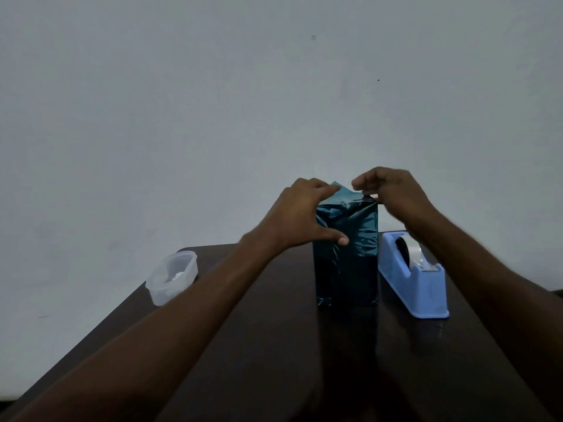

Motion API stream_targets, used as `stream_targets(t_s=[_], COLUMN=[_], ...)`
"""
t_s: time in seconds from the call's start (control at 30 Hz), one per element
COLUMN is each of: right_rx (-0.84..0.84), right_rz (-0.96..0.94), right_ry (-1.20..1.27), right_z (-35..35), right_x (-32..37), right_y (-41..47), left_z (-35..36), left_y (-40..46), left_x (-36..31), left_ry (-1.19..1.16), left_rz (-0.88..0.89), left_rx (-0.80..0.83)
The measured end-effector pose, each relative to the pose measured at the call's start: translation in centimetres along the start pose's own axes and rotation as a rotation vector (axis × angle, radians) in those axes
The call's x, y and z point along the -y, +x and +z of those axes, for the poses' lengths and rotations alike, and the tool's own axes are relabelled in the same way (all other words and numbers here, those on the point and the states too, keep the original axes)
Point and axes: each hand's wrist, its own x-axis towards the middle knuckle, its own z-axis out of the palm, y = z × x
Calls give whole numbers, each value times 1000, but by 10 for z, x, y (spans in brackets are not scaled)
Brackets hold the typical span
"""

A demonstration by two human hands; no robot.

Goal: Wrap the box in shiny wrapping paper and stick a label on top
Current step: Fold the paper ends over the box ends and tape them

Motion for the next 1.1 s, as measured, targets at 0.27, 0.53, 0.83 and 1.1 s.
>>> stream_targets(t_s=[0.27,0.53,0.83,1.1], right_rx=[-2,-85,-78,-61], right_rz=[-185,-206,-136,-123], right_ry=[-121,-73,0,12], right_z=[4,13,18,17], right_x=[-9,-15,-10,-10], right_y=[-23,-17,-14,-15], left_z=[-9,-21,-25,-28], left_y=[39,60,61,69], left_x=[-5,5,19,14], left_ry=[-388,-505,-581,-493], left_rz=[-237,-309,-316,-291], left_rx=[-183,-116,26,-240])
